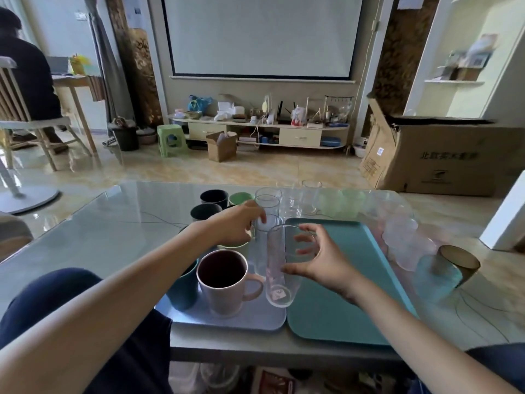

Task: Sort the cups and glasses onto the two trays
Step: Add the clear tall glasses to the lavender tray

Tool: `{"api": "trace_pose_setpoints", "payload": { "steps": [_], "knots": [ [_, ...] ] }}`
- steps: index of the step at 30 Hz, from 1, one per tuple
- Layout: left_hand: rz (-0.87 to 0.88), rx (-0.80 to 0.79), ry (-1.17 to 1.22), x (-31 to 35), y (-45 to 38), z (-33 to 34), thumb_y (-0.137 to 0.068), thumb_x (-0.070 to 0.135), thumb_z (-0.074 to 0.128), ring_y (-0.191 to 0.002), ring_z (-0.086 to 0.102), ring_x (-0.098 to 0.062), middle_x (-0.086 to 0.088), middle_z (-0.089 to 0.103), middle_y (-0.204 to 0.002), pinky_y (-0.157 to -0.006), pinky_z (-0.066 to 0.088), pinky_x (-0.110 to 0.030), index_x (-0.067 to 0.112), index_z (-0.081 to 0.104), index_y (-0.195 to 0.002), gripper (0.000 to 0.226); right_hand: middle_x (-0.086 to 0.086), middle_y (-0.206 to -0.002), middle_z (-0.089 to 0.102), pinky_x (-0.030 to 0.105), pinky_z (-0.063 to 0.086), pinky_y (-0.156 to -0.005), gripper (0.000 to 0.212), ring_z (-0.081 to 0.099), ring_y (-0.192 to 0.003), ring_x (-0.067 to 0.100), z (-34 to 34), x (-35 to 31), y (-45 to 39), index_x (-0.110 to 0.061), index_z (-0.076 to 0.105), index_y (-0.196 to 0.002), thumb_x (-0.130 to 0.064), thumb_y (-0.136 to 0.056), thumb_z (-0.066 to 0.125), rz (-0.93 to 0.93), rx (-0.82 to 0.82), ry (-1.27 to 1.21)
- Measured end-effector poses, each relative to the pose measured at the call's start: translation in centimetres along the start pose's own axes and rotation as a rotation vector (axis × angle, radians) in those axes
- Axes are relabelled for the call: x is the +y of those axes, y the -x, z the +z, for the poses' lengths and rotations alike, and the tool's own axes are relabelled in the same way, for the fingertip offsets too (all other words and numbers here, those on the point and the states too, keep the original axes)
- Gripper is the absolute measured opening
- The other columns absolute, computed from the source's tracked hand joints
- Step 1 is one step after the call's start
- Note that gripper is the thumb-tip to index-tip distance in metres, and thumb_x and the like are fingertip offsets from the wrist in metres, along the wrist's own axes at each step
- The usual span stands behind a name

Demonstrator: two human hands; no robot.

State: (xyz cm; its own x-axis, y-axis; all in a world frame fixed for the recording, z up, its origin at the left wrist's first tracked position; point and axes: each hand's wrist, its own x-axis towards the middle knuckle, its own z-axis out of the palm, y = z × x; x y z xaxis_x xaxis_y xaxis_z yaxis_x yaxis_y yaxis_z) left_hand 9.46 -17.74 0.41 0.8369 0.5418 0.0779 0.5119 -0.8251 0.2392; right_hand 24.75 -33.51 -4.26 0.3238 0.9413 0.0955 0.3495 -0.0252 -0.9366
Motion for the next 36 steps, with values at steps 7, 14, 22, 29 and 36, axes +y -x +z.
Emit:
{"api": "trace_pose_setpoints", "payload": {
  "steps": [7, 14, 22, 29, 36],
  "knots": [
    [-0.029, 0.082, 0.126, -0.6, 2.3, -0.2, -0.077, 0.013, 0.06, -0.058, 0.053, -0.008, 0.011, 0.054, -0.063, -0.057, 0.043, -0.017, 0.008, 0.055, -0.079, 0.006, -0.008, -0.119, 0.05, 0.03, 0.052, -0.083, 0.089, 0.057, -0.101, 0.01, 1.7, 1.2, -0.2, -0.034, 0.034, -0.123, -0.021, -0.054, 0.089, -0.008, -0.011, -0.026],
    [-0.15, -0.372, 0.37, -0.3, 4.0, 1.1, -0.084, 0.013, 0.06, -0.06, 0.069, -0.014, -0.003, 0.071, -0.072, -0.06, 0.057, -0.027, 0.004, 0.064, -0.085, 0.01, -0.005, -0.122, 0.048, 0.032, 0.052, -0.09, 0.096, 0.054, -0.106, 0.009, 3.2, 1.5, -0.1, -0.026, 0.031, -0.132, -0.019, -0.056, 0.089, -0.011, -0.052, -0.017],
    [-0.156, -0.564, 0.216, -0.8, 5.0, 2.6, -0.075, 0.037, 0.068, -0.1, 0.057, -0.021, -0.001, 0.057, -0.106, -0.087, 0.048, -0.034, 0.016, 0.059, -0.104, 0.038, -0.006, -0.129, 0.045, 0.034, 0.048, -0.097, 0.097, 0.051, -0.113, 0.011, 4.1, 1.7, 0.4, -0.032, 0.026, -0.136, -0.03, -0.06, 0.086, -0.047, -0.046, 0.085],
    [-0.12, -0.555, 0.123, -1.4, 5.3, 2.6, -0.08, 0.028, 0.066, -0.115, 0.049, -0.021, 0.001, 0.048, -0.128, -0.095, 0.047, -0.035, 0.024, 0.047, -0.128, 0.052, -0.005, -0.129, 0.045, 0.028, 0.044, -0.097, 0.097, 0.048, -0.119, 0.011, 4.2, 1.8, 0.6, -0.032, 0.024, -0.137, -0.03, -0.062, 0.085, -0.065, -0.036, 0.09],
    [-0.109, -0.584, 0.122, -1.6, 5.0, 2.4, -0.078, 0.027, 0.069, -0.101, 0.05, -0.018, 0.006, 0.048, -0.111, -0.088, 0.048, -0.034, 0.026, 0.048, -0.127, 0.053, -0.007, -0.131, 0.045, 0.028, 0.044, -0.095, 0.097, 0.05, -0.117, 0.013, 4.2, 1.8, 0.7, -0.033, 0.024, -0.138, -0.034, -0.062, 0.084, -0.06, -0.031, 0.104]
  ]
}}
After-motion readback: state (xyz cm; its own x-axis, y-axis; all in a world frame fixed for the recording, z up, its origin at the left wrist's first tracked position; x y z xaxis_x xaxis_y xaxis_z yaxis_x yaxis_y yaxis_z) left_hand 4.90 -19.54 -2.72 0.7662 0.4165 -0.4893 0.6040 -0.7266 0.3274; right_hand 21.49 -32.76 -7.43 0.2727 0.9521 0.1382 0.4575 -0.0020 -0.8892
